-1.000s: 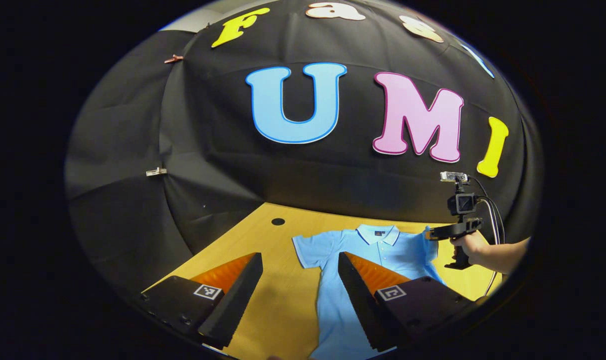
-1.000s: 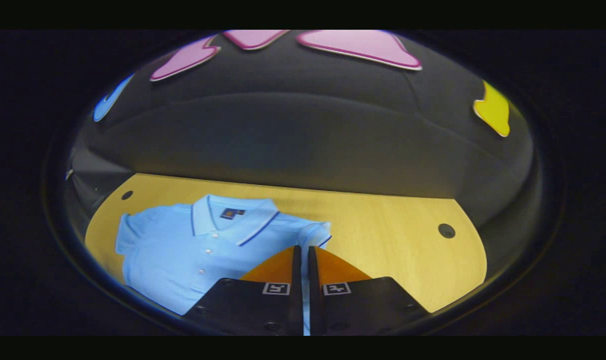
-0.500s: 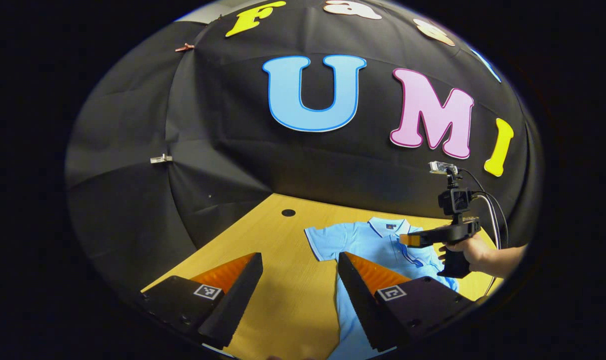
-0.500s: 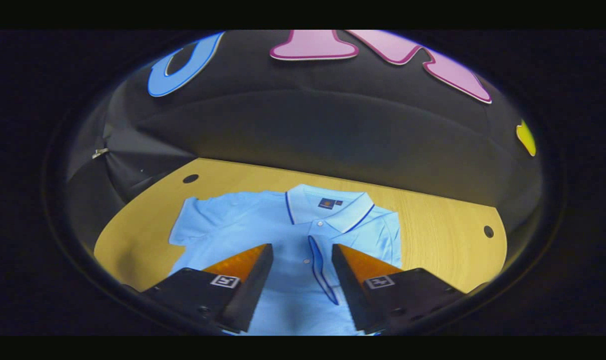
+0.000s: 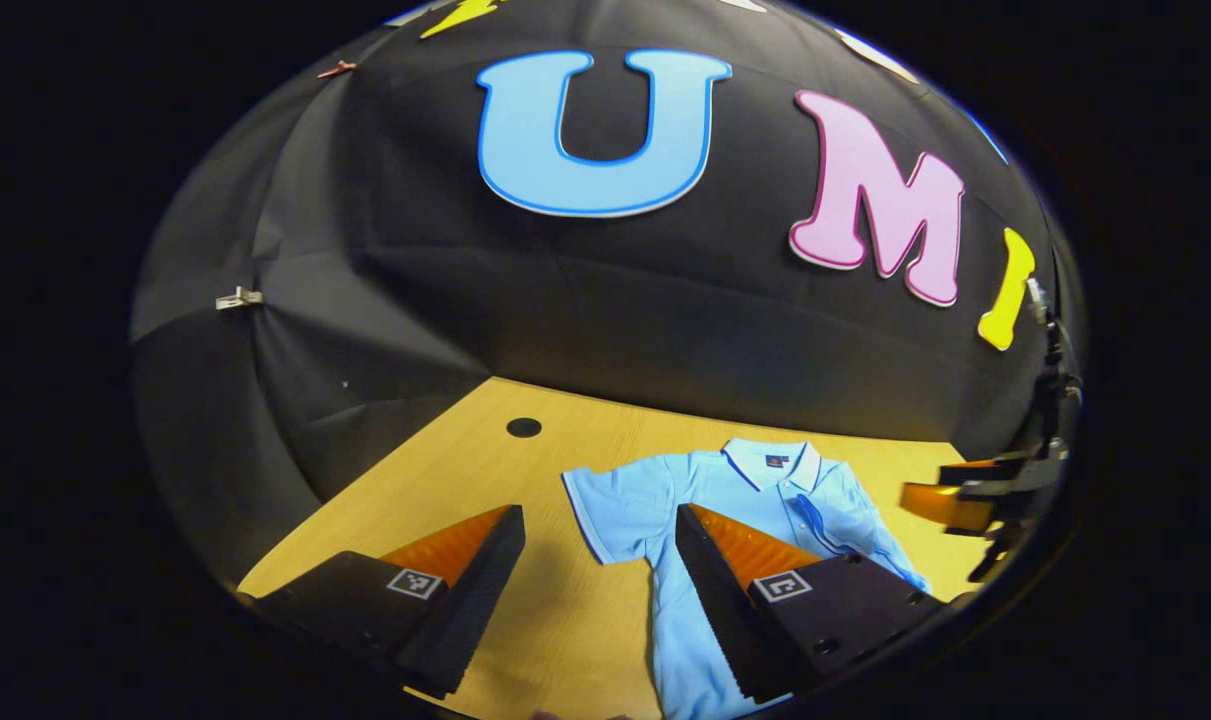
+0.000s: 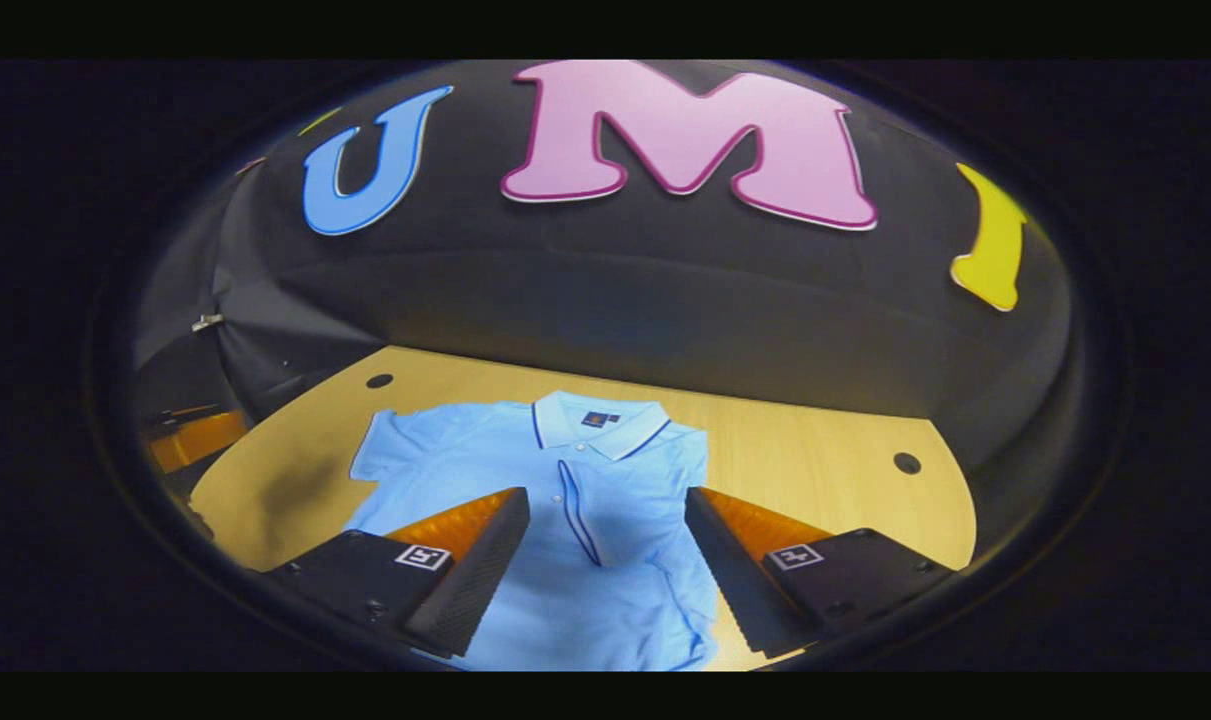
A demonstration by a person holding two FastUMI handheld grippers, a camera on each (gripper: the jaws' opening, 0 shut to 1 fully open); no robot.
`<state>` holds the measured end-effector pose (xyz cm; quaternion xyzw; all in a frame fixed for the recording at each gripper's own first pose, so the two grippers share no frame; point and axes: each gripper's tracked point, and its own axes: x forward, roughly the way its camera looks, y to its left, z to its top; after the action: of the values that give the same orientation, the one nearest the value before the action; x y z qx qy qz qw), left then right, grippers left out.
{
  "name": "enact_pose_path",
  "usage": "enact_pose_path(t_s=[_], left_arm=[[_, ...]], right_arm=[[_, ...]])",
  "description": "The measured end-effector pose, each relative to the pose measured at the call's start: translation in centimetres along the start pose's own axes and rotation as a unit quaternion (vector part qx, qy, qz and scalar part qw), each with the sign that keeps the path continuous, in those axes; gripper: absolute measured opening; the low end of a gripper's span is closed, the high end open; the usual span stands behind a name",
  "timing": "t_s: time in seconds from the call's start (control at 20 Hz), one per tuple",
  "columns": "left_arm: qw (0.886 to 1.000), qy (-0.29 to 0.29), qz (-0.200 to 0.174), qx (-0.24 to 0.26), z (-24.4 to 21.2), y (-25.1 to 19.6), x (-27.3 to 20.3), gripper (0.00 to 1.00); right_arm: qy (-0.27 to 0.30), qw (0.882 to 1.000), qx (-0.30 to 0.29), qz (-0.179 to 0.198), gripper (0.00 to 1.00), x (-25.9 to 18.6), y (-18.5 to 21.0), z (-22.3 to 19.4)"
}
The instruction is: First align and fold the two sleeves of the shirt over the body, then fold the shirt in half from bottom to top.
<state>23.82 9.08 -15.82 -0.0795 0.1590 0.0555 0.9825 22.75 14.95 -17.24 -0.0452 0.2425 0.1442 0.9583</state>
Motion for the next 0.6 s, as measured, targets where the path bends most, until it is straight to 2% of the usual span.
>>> enact_pose_path(t_s=[0.25,0.4,0.6], left_arm=[[0.999,0.038,0.017,-0.007,-2.0,0.7,8.7,0.97],[0.998,0.047,0.033,-0.015,-2.5,1.7,13.1,0.97],[0.997,0.063,0.033,0.004,-3.4,1.6,17.8,0.97]], right_arm=[[0.009,0.999,0.043,-0.009,0.98,-3.4,-3.3,-1.7],[0.011,0.998,0.047,-0.03,0.99,-4.8,-6.0,-2.6],[0.013,0.996,0.081,-0.043,0.98,-5.8,-8.7,-2.9]])
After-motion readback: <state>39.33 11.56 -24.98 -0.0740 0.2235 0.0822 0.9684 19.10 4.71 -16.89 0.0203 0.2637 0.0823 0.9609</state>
